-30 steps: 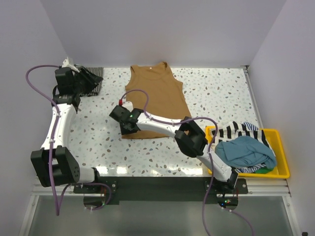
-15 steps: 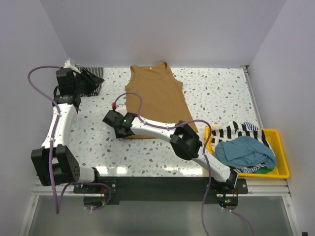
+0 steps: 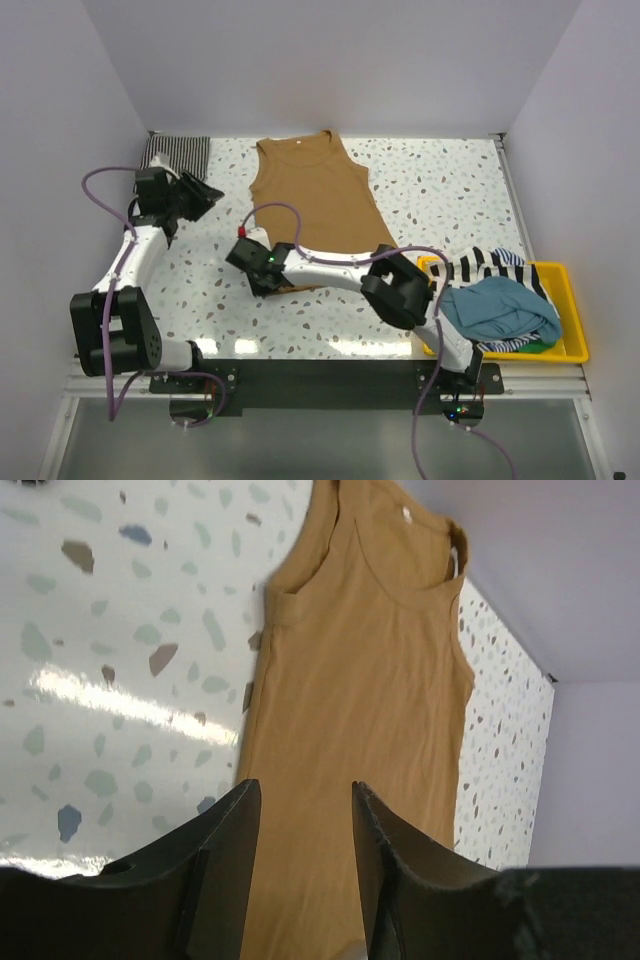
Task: Fold and stack the tank tops
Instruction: Fold the tank top
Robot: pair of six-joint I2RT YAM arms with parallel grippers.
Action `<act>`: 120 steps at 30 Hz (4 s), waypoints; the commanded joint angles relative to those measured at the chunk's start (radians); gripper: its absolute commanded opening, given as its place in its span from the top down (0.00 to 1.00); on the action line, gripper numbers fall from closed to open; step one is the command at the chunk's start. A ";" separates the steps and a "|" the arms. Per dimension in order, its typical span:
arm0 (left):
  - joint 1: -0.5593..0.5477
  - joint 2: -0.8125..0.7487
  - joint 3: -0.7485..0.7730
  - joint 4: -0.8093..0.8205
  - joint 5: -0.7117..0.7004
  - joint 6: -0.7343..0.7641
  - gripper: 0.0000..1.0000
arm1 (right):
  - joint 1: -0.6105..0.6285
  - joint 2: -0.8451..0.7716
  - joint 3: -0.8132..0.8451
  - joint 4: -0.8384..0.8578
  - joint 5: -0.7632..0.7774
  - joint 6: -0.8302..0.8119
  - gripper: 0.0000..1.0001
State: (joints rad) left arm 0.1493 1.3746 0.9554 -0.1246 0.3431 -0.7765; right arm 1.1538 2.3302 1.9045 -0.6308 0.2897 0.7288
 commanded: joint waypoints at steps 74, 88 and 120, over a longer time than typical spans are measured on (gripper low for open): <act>-0.251 0.432 0.319 -0.138 -0.541 0.062 1.00 | 0.012 -0.472 -0.493 0.189 -0.356 -0.049 1.00; -0.376 0.546 0.450 -0.185 -0.592 0.065 1.00 | -0.069 -0.580 -0.723 0.260 -0.345 -0.028 1.00; -0.458 0.656 0.460 -0.139 -0.587 0.095 0.93 | -0.106 -0.667 -0.930 0.310 -0.245 0.007 1.00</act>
State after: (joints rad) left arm -0.3054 2.0331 1.4063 -0.3237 -0.2375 -0.7116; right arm 1.0462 1.7138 0.9852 -0.2985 0.0128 0.7200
